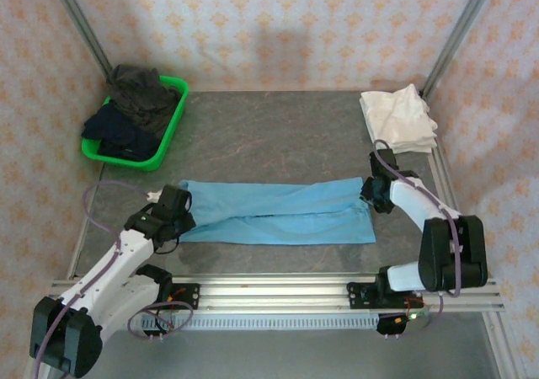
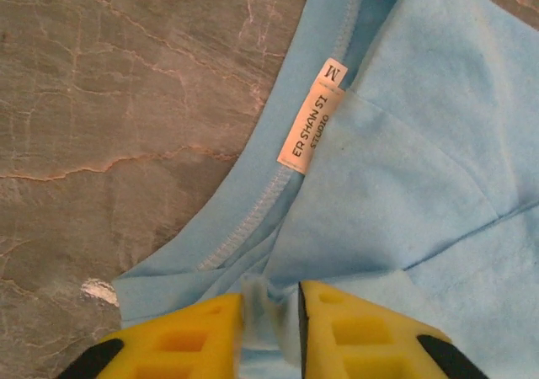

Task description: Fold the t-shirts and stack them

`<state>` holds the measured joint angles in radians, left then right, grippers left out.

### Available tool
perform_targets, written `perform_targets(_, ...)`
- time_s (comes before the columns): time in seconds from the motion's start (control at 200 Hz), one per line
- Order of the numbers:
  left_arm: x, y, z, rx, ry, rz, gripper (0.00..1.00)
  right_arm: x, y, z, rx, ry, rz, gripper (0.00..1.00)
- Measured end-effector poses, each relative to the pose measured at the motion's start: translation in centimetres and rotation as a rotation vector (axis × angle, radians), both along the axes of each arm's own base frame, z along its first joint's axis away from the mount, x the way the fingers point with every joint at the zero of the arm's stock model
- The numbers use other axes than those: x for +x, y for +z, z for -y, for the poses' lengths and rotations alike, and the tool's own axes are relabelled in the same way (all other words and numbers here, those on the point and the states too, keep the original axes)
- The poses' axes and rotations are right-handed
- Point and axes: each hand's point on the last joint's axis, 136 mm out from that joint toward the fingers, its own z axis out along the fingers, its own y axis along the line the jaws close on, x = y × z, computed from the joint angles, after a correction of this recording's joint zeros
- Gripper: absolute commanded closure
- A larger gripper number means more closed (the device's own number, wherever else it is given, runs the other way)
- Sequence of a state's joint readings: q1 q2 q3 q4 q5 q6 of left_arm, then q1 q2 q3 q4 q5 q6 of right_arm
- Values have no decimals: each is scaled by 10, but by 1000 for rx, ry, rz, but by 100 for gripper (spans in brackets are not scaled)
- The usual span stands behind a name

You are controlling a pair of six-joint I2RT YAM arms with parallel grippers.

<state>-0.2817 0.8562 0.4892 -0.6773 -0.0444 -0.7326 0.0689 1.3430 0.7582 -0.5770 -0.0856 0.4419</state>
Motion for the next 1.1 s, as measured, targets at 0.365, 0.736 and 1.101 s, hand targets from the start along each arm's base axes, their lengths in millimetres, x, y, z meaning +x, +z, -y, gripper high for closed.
perform_targets(0.365,36,41,12,-21,-30,101,47,16,22,-64,57,179,128,63)
perform_targets(0.736,58,-10,93,-10,-328,-93,58,32,-34,-68,57,131,5,67)
perform_targets(1.101,13,-39,128,-53,-457,-157,57,36,-32,-58,60,92,13,67)
